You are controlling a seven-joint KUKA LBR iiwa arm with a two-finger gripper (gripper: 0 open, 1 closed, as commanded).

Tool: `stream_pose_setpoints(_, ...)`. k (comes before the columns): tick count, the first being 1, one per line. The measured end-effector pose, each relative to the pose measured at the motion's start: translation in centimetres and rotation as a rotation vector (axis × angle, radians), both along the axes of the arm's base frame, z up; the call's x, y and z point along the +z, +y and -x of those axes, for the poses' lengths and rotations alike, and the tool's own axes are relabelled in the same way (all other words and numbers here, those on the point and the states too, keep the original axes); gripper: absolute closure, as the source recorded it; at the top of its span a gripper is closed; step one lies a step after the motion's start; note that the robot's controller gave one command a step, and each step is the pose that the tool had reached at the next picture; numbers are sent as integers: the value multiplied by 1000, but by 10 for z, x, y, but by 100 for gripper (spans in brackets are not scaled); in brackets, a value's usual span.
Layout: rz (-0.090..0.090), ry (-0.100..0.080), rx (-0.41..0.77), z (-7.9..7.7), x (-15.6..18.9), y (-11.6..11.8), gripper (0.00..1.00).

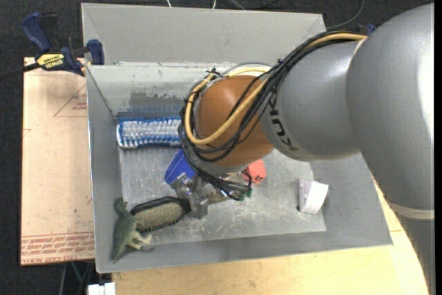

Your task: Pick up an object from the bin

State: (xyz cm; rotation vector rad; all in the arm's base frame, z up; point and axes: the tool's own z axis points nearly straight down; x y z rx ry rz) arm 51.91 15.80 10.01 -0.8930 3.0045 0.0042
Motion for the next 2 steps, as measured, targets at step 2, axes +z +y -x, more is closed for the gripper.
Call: stream_pose_setpoints(2, -1, -3, 82, -12, 52, 7, 100)
